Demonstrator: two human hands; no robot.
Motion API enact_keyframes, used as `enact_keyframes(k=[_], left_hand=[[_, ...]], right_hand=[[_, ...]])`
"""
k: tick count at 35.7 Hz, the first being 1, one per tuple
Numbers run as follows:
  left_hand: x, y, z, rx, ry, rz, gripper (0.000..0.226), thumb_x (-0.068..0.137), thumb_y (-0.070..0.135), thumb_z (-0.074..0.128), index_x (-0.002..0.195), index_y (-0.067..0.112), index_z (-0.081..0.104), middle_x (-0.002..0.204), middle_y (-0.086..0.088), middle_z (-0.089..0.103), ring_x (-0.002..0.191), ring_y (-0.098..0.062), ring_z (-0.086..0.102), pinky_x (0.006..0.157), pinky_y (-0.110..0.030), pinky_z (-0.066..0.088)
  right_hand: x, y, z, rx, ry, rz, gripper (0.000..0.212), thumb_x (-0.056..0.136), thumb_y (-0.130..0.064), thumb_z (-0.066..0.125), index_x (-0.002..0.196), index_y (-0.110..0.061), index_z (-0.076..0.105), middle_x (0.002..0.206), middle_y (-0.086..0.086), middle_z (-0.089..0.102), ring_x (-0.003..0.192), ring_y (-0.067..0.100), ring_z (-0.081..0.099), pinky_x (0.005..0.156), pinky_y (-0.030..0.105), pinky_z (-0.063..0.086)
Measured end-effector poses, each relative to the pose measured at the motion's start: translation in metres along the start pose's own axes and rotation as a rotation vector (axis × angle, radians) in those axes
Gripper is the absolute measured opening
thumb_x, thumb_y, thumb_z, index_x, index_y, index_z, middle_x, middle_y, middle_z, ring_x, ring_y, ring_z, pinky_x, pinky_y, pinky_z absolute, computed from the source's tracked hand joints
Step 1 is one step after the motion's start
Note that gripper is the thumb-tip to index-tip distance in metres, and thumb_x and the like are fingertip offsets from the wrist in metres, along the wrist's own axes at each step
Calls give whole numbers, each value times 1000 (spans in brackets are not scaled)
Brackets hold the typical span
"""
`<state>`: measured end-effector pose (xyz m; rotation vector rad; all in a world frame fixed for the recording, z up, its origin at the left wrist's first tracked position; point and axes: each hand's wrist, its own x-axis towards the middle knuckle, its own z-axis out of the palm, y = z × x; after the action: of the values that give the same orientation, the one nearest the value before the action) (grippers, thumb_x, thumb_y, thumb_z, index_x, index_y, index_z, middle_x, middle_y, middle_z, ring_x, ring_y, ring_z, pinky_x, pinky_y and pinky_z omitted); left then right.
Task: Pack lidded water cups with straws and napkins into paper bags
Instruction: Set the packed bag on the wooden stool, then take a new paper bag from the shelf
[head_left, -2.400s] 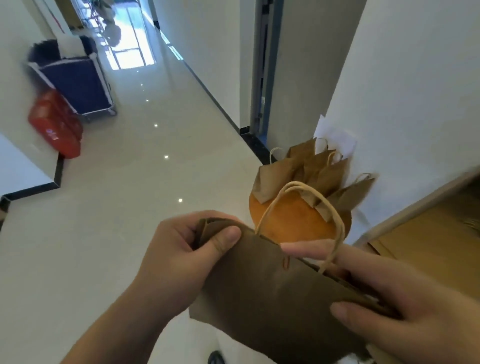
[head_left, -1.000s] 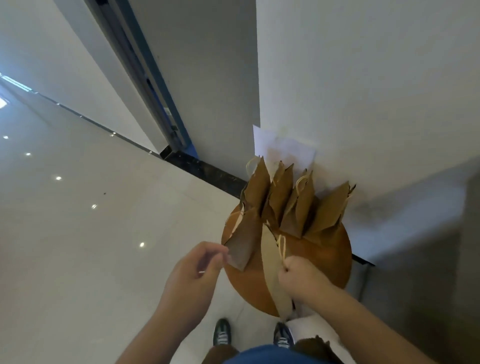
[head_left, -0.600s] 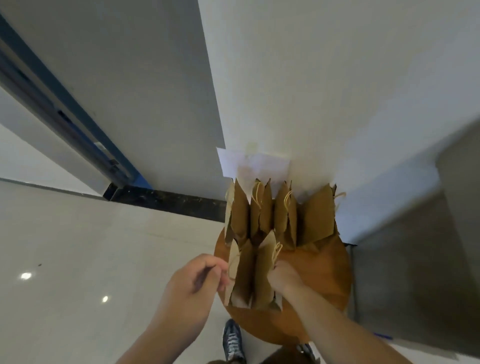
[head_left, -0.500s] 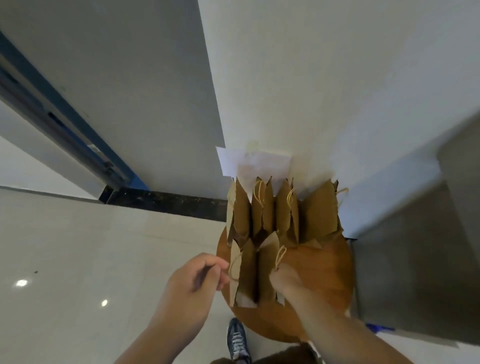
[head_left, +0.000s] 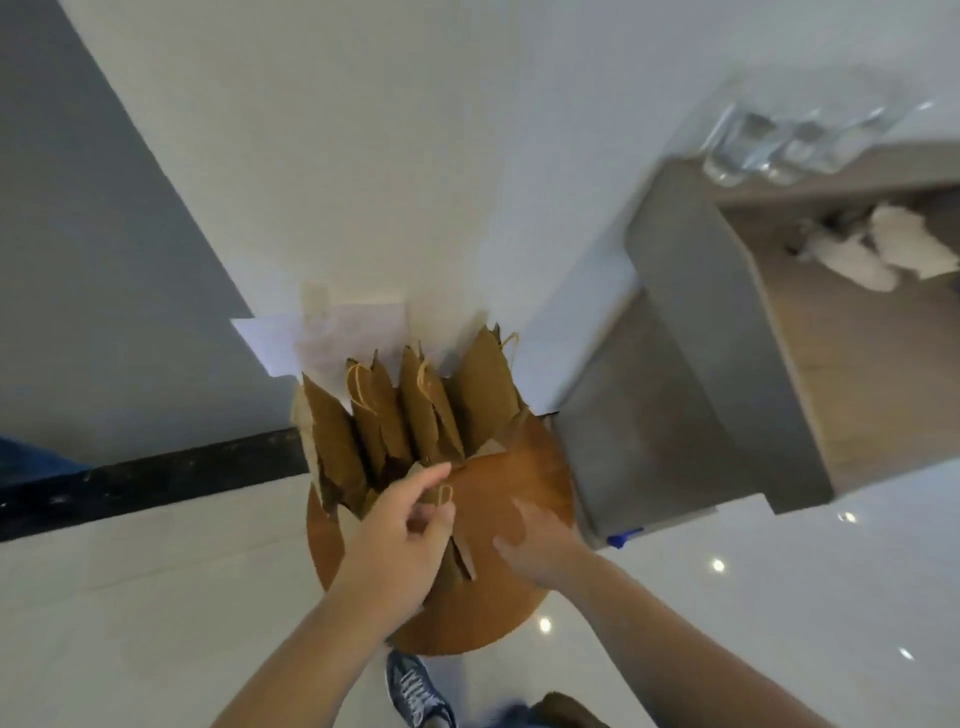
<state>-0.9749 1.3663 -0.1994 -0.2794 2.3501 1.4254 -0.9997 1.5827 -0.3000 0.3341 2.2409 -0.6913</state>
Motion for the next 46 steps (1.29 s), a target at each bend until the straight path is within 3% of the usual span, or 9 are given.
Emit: enact_keyframes(k=[4, 11, 15, 18, 27, 33, 38, 43, 46], left_hand=[[20, 41, 37, 64, -76, 179, 48, 103, 51, 58, 147, 60, 40, 144, 29, 46, 130, 0, 48, 106, -30, 48], [28, 106, 113, 85, -172, 406, 62, 102, 47, 61, 156, 55, 31, 160, 33, 32, 147, 0, 37, 117, -31, 42], [20, 131, 164, 185, -249, 466, 69, 97, 63, 54, 156, 62, 19, 147, 59, 11, 154, 6, 18, 127, -35, 28], [19, 153, 216, 252, -226, 475, 72, 94, 70, 46, 158, 59, 16, 162, 45, 11, 156, 8, 8, 126, -27, 19], [48, 233, 356, 357, -72, 362, 78, 98, 67, 52, 157, 63, 3, 174, 19, 1, 161, -8, 5, 121, -29, 17], [55, 291, 387, 359, 250, 353, 59, 101, 44, 63, 155, 40, 41, 173, 8, 15, 149, -32, 44, 119, -44, 44], [52, 310, 400, 389, 356, 612, 40, 97, 25, 70, 136, 29, 65, 154, 8, 52, 139, -7, 51, 112, -29, 49], [71, 313, 410, 490, 162, 620, 25, 102, 41, 57, 126, 44, 64, 148, 30, 41, 134, 20, 33, 107, -6, 31], [94, 314, 422, 518, 26, 543, 28, 102, 51, 51, 129, 50, 59, 152, 34, 34, 133, 23, 23, 109, -13, 24]], right_hand=[[-44, 31, -59, 115, 244, -26, 67, 103, -58, 56, 163, -41, 33, 153, -9, 51, 116, 11, 60, 86, 19, 47], [-126, 102, -179, 397, 525, -78, 44, 102, -53, 63, 144, -42, 59, 129, -18, 69, 119, 7, 67, 109, 34, 52], [-147, 167, -240, 587, 636, -52, 23, 100, -49, 64, 121, -44, 73, 106, -16, 76, 94, 4, 74, 91, 32, 60], [-128, 227, -280, 551, 720, -8, 25, 102, -47, 59, 124, -44, 71, 111, -15, 71, 98, 4, 68, 78, 25, 52], [-36, 349, -356, 357, 596, -10, 59, 100, -55, 54, 156, -41, 43, 157, -1, 43, 98, 7, 52, 82, 25, 45], [-26, 369, -374, 336, 435, -109, 63, 94, -60, 53, 154, -41, 47, 150, -3, 52, 123, 16, 59, 98, 31, 49], [-7, 372, -407, 336, 378, -136, 51, 101, -54, 55, 149, -38, 52, 143, -2, 59, 103, 8, 62, 81, 23, 47], [36, 352, -430, 405, 412, -134, 34, 106, -32, 56, 137, -25, 67, 128, 7, 71, 108, 23, 68, 83, 26, 47], [59, 341, -433, 408, 428, -97, 32, 105, -21, 57, 133, -18, 70, 129, 10, 74, 117, 28, 67, 90, 25, 47]])
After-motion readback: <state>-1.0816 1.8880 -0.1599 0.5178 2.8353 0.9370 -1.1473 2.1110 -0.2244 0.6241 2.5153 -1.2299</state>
